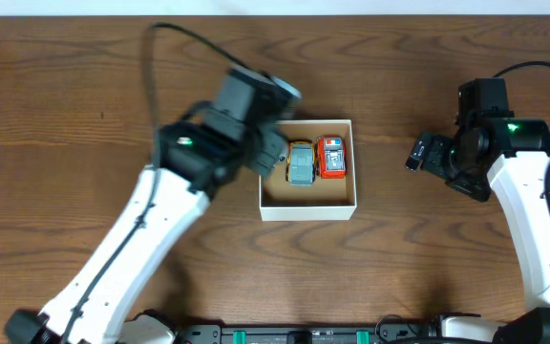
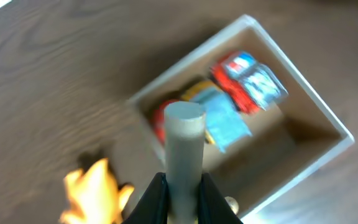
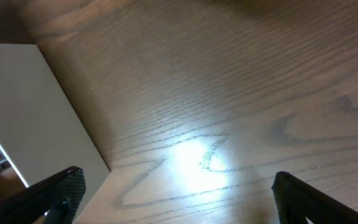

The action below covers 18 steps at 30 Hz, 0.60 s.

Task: Pack container
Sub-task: 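Carry the yellow stick toy into the box and release it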

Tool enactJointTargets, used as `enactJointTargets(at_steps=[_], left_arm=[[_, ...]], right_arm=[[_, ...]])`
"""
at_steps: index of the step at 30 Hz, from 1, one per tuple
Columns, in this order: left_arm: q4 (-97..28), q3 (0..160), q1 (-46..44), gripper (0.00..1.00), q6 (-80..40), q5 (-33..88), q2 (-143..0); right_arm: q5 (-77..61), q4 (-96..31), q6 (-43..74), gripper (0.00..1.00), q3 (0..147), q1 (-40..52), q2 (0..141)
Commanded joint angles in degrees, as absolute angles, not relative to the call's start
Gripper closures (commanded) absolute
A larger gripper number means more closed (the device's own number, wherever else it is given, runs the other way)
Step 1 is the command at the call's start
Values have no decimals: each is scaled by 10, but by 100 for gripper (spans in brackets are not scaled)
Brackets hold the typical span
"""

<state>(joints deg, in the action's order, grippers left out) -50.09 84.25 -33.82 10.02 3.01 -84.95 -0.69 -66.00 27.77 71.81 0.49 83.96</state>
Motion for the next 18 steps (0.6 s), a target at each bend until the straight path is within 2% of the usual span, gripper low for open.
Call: enactJointTargets(at_steps=[1, 7, 18], left_arm=[[-498, 849, -383, 94, 211, 26, -881], [-493, 849, -426, 94, 240, 26, -955], [-468, 849, -429, 94, 246, 26, -1063]], right_arm=[[-9, -660, 269, 1, 715, 4, 840], [-9, -666, 264, 1, 715, 4, 840], [-9, -672, 260, 1, 715, 4, 840]])
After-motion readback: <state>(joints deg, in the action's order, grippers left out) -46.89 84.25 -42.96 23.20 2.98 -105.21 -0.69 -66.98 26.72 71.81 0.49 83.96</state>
